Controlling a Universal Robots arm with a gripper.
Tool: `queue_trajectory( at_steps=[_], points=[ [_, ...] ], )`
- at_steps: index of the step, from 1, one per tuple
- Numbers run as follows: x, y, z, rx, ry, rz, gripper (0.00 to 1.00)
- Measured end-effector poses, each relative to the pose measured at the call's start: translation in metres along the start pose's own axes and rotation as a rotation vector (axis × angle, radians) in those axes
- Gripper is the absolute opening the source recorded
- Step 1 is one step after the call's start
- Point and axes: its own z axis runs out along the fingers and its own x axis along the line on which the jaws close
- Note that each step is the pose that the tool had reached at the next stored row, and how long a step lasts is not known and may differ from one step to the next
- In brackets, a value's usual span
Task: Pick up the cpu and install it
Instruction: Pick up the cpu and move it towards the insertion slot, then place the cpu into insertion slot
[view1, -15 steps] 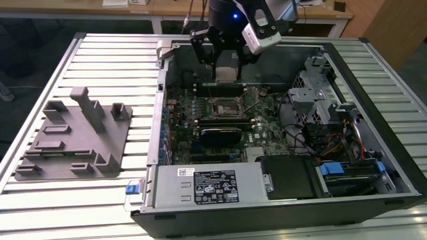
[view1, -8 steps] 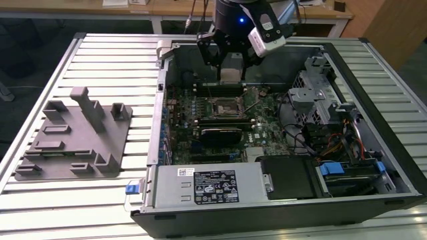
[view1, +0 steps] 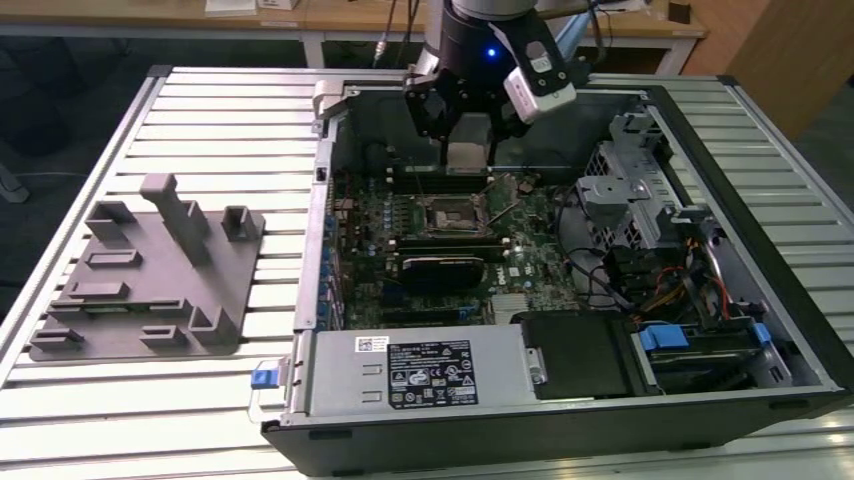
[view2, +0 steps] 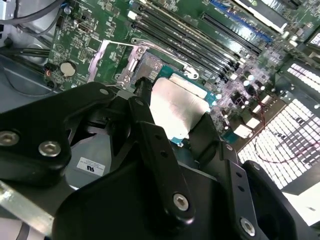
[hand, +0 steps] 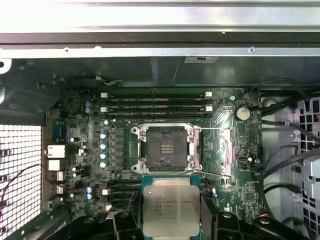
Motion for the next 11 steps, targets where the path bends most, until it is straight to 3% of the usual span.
queue_trajectory(
  at_steps=[11],
  points=[
    [-0.0005,0.0005,0.0010,0.0000,0.0007,0.000,0.54]
  ],
)
